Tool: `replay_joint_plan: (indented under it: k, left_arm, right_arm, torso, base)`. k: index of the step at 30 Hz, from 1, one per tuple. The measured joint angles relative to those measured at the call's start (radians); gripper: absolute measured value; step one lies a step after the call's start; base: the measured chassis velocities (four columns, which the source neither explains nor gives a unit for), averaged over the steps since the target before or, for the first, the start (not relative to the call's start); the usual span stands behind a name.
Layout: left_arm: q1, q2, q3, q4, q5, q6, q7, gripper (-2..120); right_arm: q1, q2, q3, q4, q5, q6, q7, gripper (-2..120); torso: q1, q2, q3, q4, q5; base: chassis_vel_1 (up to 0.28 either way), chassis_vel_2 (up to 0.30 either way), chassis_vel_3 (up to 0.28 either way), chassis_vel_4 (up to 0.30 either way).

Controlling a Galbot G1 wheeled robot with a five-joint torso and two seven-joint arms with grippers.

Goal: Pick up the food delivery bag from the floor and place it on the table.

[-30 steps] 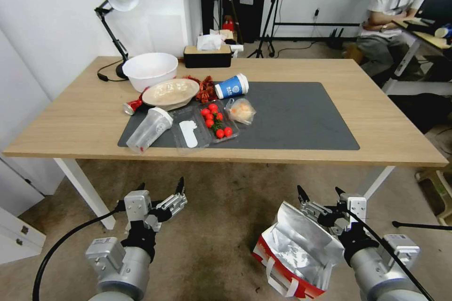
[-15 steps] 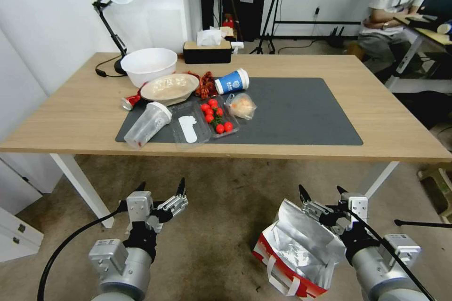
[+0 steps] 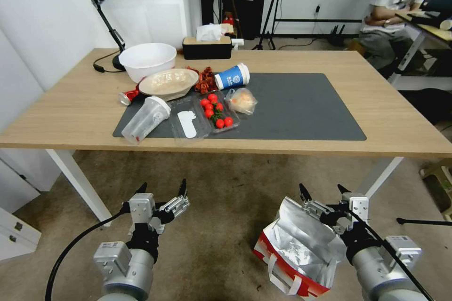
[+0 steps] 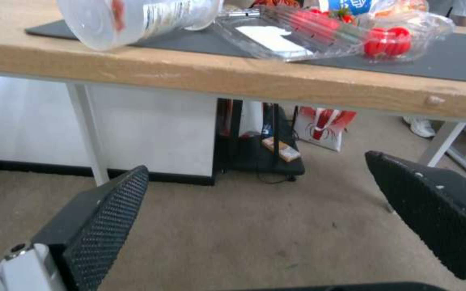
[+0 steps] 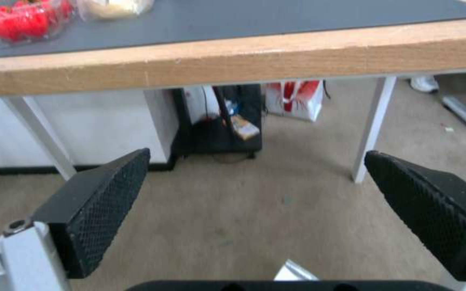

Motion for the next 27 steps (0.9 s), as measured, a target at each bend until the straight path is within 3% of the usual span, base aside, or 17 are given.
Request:
replay_joint_plan:
  k: [8,22,27]
  left_arm:
    - [-0.004,0.0,0.004,0.008,0.0,-0.015,0.002,100]
    - [-0.002,-0.006,0.006,0.009,0.007,-0.015,0.003,100]
    - [0.0,0.0,0.003,0.005,0.002,-0.027,0.017,100]
  right_arm:
    - [-0.001,0.008,-0.002,-0.024,0.001,0.046,-0.011,100]
    - [-0.005,0.011,-0.002,-0.023,0.002,0.041,-0.018,100]
    - [-0.008,0.025,-0.01,-0.016,0.006,0.033,-0.022,100]
  torso:
    - [-0.014,-0.035,-0.021,0.0,0.0]
    - [-0.035,-0.087,-0.052,0.0,0.0]
    - [-0.053,-0.127,-0.075,0.0,0.0001]
  base:
    - [0.0,0.0,0.0,0.0]
    - [0.0,0.0,0.0,0.0]
    - [0.0,0.0,0.0,0.0]
